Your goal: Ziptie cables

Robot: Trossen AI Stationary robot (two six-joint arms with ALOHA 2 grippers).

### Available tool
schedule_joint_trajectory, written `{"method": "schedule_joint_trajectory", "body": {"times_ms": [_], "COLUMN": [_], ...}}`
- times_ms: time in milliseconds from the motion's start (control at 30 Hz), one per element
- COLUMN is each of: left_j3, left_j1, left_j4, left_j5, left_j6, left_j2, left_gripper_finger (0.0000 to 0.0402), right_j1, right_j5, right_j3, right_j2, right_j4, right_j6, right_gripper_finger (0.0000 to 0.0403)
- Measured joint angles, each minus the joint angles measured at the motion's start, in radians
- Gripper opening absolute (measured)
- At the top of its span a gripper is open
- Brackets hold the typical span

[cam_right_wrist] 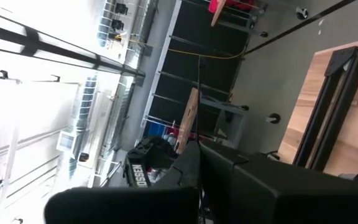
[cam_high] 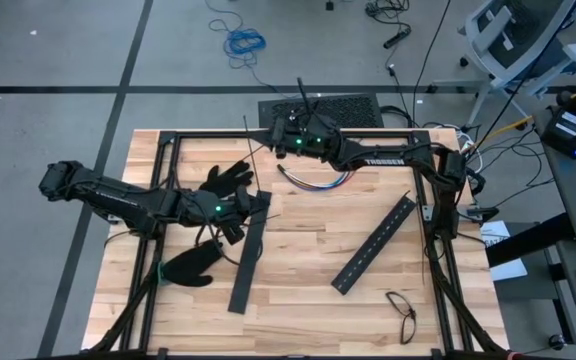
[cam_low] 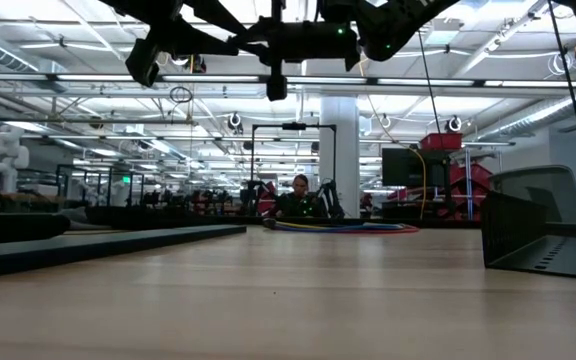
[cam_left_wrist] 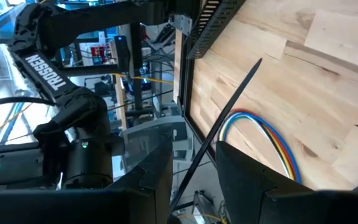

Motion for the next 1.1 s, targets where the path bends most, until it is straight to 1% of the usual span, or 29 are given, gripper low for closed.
{"method": "schedule_joint_trajectory", "body": {"times_ms": [300,433,733,833,900,967,1000,1100], "left_j3": [0.0,0.0,0.0,0.0,0.0,0.0,0.0,0.0], "left_j1": [-0.015,-0.027,-0.018,-0.018,-0.018,-0.018,-0.018,-0.018], "left_j4": [0.0,-0.001,0.0,-0.004,-0.009,-0.009,-0.008,-0.008], "left_j5": [0.015,0.025,0.0,0.0,-0.001,-0.001,-0.002,-0.003], "left_j6": [-0.004,-0.044,-0.027,-0.027,-0.027,-0.028,-0.028,-0.03], "left_j2": [0.0,0.0,0.0,0.0,0.0,0.0,0.0,0.0], "left_gripper_finger": [0.012,0.012,0.0119,0.0096,0.0066,0.0026,0.0013,0.0008], "right_j1": [-0.007,-0.017,-0.016,-0.016,-0.017,-0.017,-0.016,-0.017], "right_j5": [-0.003,-0.003,-0.006,-0.006,-0.006,-0.006,-0.006,-0.012], "right_j3": [0.0,0.0,0.0,0.0,0.0,0.0,0.0,0.0], "right_j2": [0.0,0.0,0.0,0.0,-0.001,-0.001,-0.001,-0.001], "right_j4": [-0.002,0.003,0.005,0.006,0.007,0.012,0.013,0.015], "right_j6": [-0.026,-0.027,-0.027,-0.027,-0.027,-0.027,-0.027,-0.038], "right_gripper_finger": [0.0,0.0,0.0,0.0,0.0,0.0,0.0,0.0]}}
